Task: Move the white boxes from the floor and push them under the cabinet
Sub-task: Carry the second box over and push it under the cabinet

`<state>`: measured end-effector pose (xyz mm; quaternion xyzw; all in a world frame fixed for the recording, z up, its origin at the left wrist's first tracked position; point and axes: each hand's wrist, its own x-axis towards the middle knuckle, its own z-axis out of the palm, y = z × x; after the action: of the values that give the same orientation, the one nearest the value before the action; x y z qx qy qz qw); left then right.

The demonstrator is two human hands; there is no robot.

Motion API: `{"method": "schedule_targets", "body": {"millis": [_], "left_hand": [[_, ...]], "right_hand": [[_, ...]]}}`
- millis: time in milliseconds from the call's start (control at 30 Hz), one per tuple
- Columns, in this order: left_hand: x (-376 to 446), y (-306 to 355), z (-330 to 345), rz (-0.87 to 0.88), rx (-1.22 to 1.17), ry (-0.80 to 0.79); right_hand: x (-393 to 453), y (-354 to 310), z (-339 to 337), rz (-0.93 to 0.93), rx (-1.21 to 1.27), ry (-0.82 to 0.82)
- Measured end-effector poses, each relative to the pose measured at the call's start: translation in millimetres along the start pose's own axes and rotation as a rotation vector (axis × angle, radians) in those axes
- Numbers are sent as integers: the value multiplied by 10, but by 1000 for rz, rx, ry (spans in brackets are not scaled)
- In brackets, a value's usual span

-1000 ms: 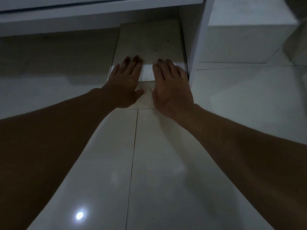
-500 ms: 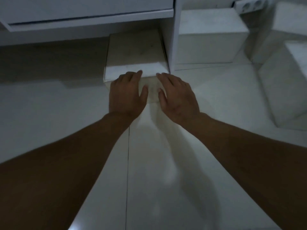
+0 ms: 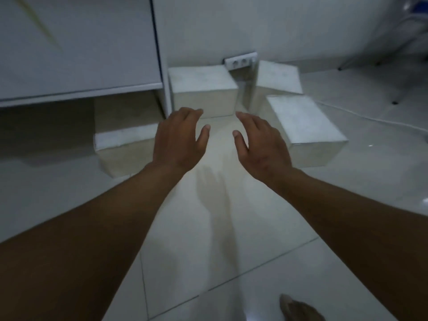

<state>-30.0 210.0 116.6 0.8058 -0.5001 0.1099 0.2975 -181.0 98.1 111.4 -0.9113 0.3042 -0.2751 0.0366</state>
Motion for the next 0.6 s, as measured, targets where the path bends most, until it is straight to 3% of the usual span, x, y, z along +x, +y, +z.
{"method": "schedule_targets", "body": {"millis": [267, 600], "left_hand": [[426, 776, -89, 63, -83, 12], [666, 1453, 912, 45, -36, -87]], "right_hand": [[126, 397, -625, 92, -4, 135], [161, 1667, -471, 174, 53, 130]]}}
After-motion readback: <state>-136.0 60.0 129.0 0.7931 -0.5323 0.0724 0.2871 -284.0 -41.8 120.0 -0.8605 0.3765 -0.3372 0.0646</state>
